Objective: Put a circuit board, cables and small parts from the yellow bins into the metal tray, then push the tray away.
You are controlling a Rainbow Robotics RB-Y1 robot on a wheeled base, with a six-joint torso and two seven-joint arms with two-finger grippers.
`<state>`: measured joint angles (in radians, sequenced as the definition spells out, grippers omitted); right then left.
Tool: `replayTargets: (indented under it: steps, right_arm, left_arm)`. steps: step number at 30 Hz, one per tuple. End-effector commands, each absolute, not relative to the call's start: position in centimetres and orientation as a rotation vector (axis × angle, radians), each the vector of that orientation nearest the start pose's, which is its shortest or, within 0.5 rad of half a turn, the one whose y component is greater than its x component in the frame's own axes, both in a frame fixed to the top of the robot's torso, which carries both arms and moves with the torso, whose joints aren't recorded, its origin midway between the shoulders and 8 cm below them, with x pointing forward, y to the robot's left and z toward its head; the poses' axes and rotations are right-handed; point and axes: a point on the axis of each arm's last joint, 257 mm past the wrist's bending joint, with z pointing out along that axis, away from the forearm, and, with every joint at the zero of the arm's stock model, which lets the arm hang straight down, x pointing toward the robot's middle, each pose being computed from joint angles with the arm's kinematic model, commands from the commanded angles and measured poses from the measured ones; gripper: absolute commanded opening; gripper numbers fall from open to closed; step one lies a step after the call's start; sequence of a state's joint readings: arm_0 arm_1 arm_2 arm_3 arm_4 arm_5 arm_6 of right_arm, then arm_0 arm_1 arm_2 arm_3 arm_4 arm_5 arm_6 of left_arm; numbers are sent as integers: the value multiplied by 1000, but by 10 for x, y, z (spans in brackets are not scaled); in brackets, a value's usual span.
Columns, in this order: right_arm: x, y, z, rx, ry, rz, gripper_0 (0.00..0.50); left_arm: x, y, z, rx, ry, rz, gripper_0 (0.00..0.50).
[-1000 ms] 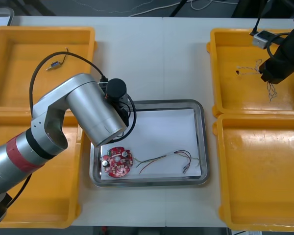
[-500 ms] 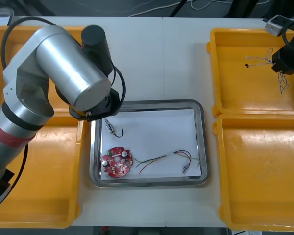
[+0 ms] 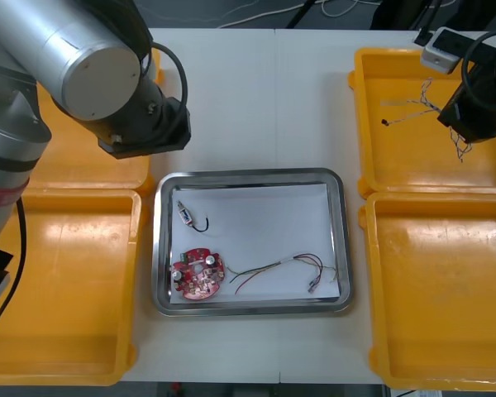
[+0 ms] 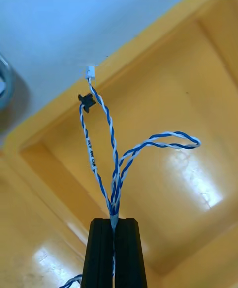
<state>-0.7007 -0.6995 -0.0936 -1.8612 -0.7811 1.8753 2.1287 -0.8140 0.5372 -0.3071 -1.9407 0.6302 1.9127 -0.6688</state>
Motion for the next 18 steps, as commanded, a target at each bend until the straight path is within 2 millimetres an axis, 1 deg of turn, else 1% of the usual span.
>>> replayTargets:
  steps: [1, 2, 3, 5, 7, 9, 12, 14, 16, 18]
  right_arm:
    - [486, -270, -62, -1228, 2196, -199, 0]
    - [484, -268, -62, -1239, 2190, -196, 0]
    - [483, -266, -62, -1244, 2189, -192, 0]
    - [479, -260, -63, -1271, 2175, -194, 0]
    - [477, -253, -62, -1293, 2154, -201, 0]
    - [472, -242, -63, -1332, 2127, -211, 0]
    - [467, -231, -65, -1380, 2100, -227, 0]
    - [461, -221, -68, -1431, 2070, -241, 0]
    - [456, -212, -73, -1468, 2049, -243, 0]
    - [451, -199, -78, -1513, 2010, -247, 0]
  left_arm:
    - [498, 180, -80, -45, 2531, -56, 500]
    - [500, 189, -79, -39, 2534, -38, 500]
    - [501, 192, -79, -31, 2535, -30, 500]
    - [506, 208, -76, -1, 2539, 2, 500]
    - [509, 218, -75, 32, 2546, 18, 500]
    - [514, 231, -72, 60, 2554, 29, 500]
    - [518, 245, -71, 86, 2561, 45, 500]
    - [523, 260, -70, 111, 2567, 65, 500]
    - [526, 270, -68, 139, 2564, 88, 500]
    - [531, 286, -65, 178, 2563, 130, 500]
